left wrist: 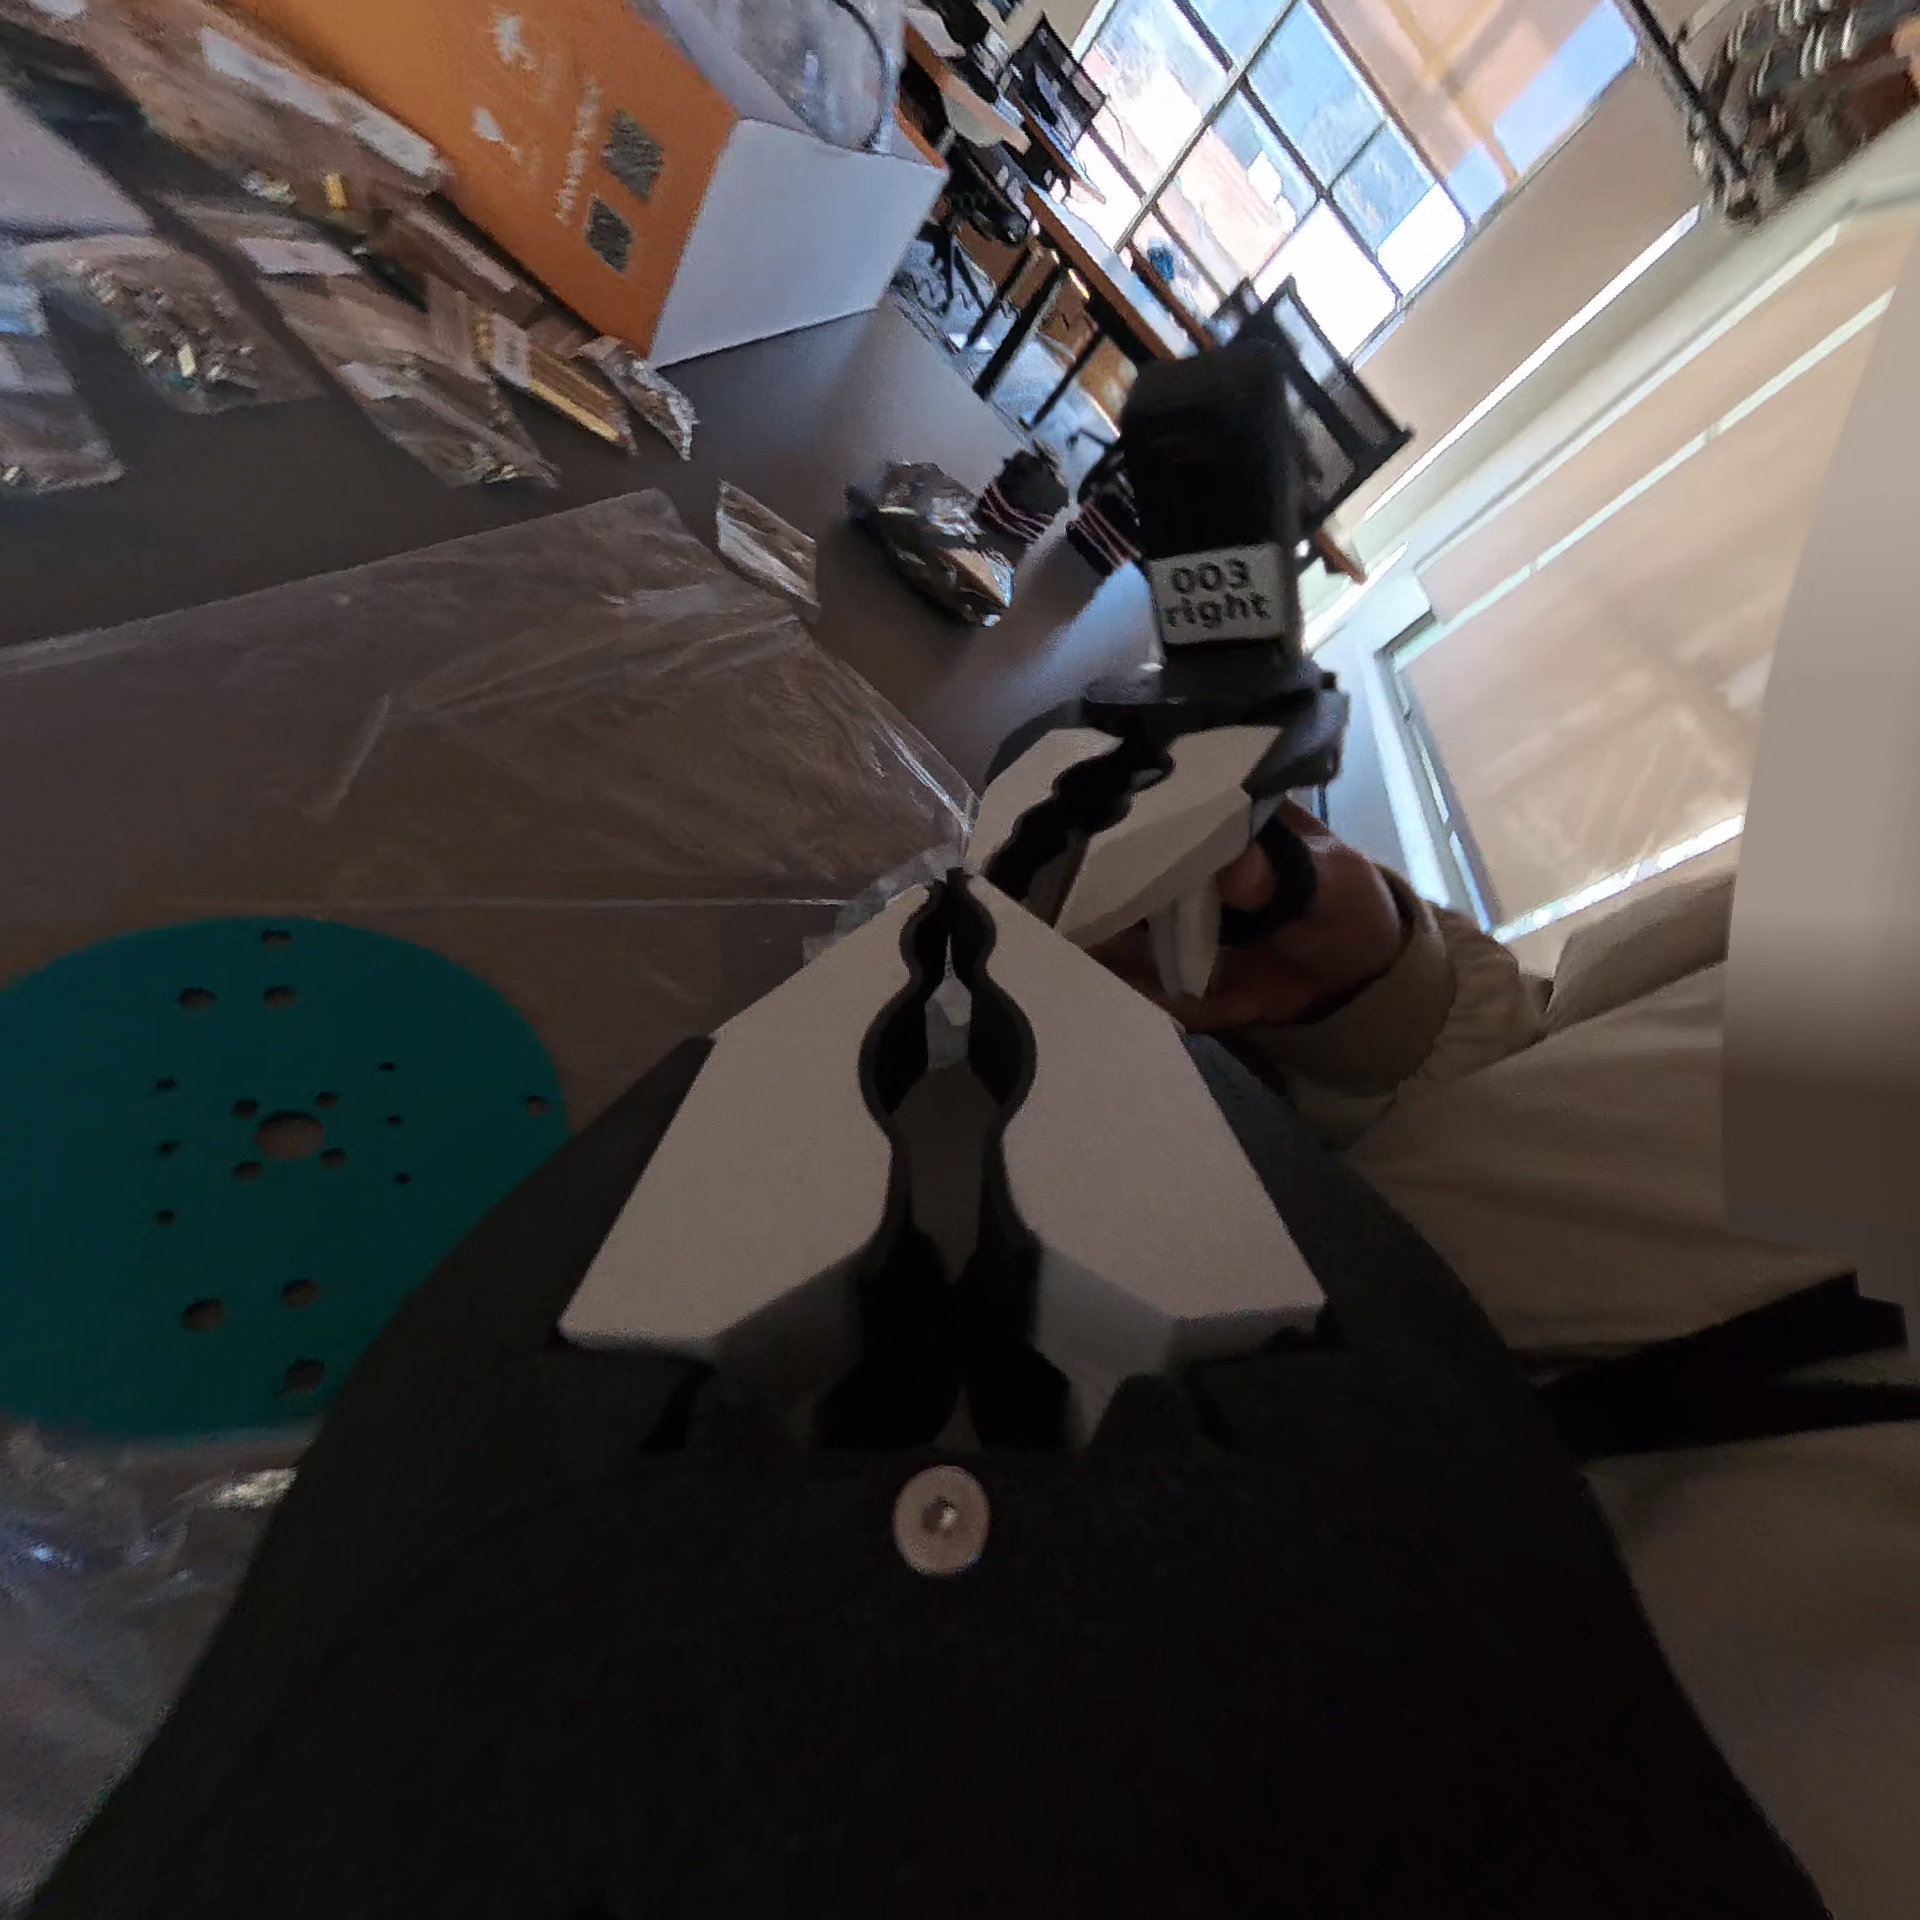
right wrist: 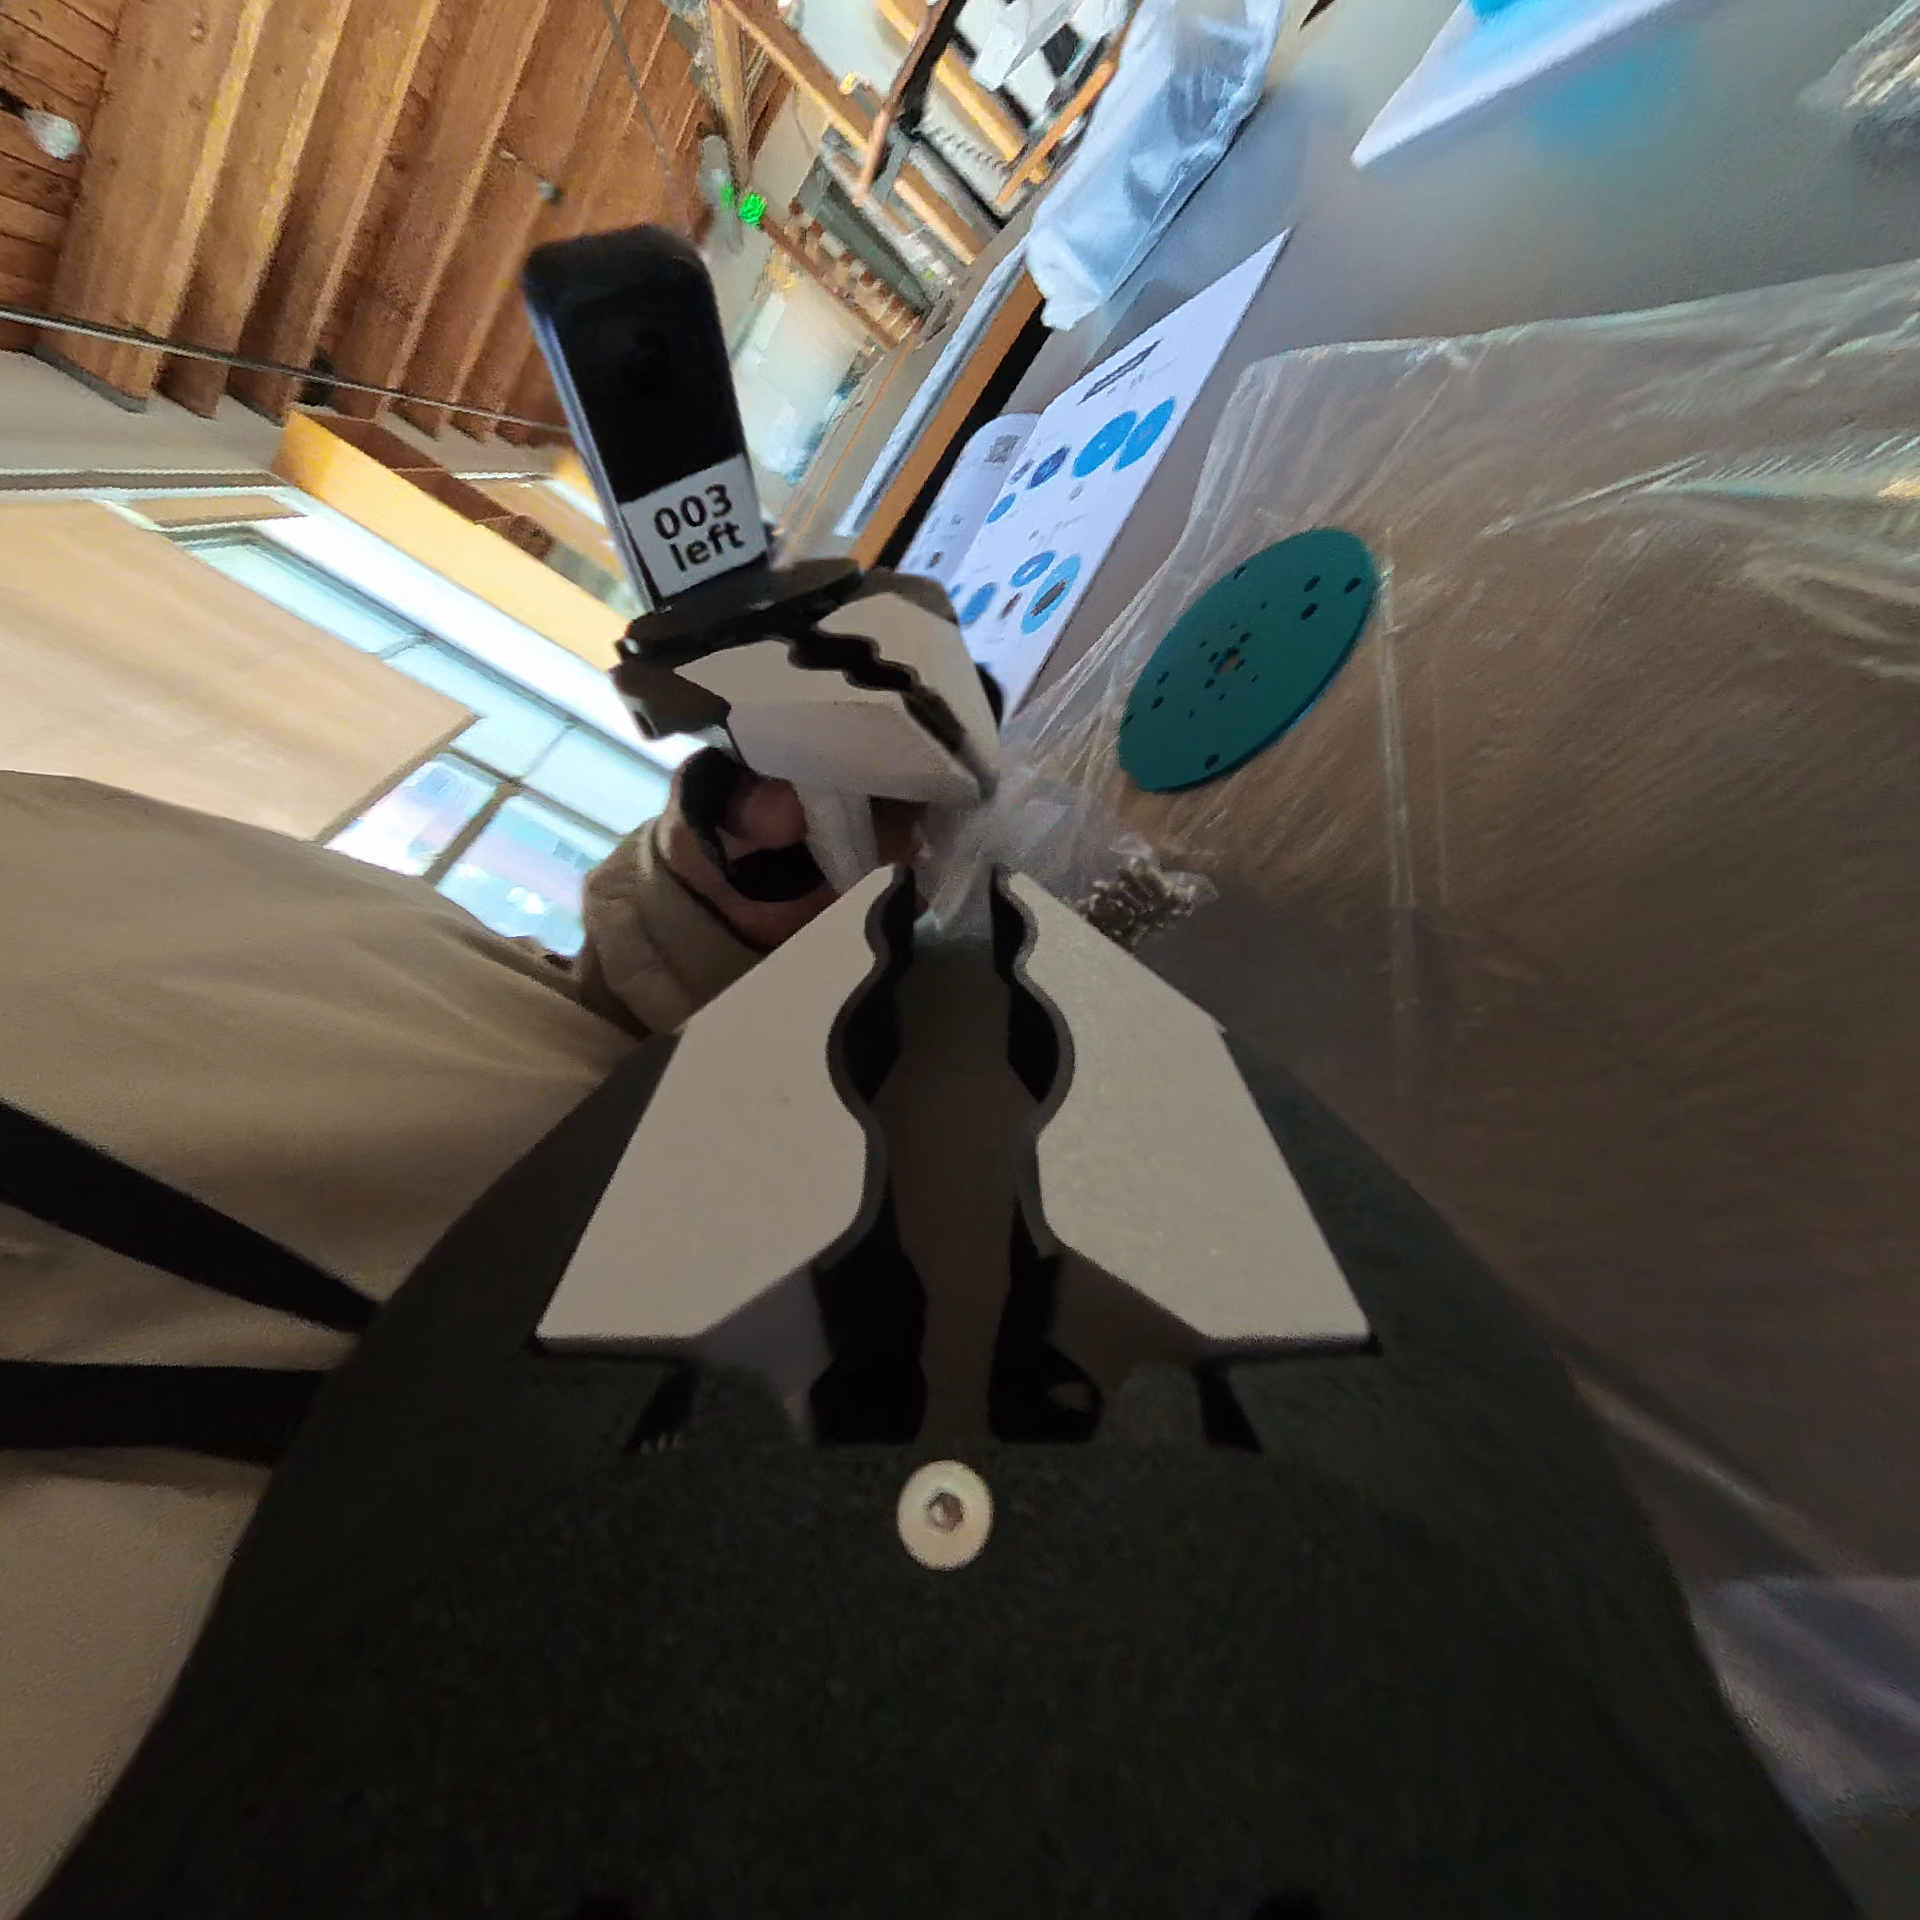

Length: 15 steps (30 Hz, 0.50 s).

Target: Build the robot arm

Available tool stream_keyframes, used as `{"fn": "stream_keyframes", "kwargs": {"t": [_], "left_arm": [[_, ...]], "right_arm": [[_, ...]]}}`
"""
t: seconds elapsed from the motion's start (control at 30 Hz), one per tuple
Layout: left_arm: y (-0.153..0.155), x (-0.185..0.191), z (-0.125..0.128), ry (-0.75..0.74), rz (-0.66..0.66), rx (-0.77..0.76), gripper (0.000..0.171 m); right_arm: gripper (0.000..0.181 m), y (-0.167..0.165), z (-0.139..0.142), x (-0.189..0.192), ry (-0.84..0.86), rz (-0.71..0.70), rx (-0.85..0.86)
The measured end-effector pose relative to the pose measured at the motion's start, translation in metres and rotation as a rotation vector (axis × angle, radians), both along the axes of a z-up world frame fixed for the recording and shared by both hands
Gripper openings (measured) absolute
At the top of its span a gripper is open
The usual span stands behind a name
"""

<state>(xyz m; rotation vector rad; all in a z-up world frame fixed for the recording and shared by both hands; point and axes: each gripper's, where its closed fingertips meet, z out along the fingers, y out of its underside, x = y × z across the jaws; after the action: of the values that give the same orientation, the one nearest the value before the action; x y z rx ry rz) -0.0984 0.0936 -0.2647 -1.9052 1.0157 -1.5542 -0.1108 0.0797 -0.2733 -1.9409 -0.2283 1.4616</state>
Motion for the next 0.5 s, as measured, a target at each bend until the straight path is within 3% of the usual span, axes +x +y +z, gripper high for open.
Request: {"fn": "stream_keyframes", "kwargs": {"t": [0.1,0.2,0.5], "left_arm": [[0.01,-0.002,-0.004,-0.025,0.062,-0.117,0.0],[0.011,0.0,-0.004,-0.041,0.087,-0.158,0.0],[0.003,0.01,-0.003,-0.078,0.102,-0.216,0.0]], "right_arm": [[0.017,0.01,-0.001,0.015,-0.182,-0.124,0.131],[0.015,0.006,0.014,0.008,-0.223,-0.127,0.224],[0.015,0.011,-0.002,0.005,-0.263,-0.14,0.165]]}}
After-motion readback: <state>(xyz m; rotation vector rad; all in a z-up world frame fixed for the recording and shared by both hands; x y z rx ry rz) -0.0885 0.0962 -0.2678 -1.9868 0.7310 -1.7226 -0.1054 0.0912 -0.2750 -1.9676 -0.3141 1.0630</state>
